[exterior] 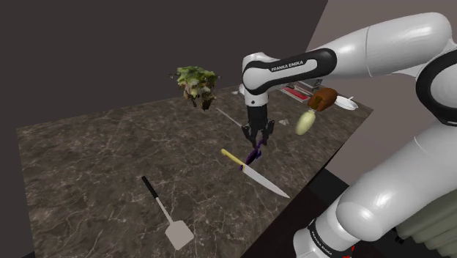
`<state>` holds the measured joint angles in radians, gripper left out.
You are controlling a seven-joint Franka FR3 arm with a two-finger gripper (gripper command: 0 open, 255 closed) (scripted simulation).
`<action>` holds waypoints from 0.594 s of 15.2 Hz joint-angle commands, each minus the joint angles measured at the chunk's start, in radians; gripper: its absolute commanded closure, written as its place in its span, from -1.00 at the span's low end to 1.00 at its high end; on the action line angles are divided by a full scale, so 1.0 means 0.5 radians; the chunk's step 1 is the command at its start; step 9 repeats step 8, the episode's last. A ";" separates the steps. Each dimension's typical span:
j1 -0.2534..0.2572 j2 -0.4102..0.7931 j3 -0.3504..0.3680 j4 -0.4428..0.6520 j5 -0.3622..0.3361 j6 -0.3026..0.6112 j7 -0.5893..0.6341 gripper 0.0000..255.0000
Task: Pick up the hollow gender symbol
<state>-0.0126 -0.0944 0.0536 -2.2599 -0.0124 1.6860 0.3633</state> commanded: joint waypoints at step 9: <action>0.000 -0.076 -0.001 0.115 0.003 -0.193 -0.006 1.00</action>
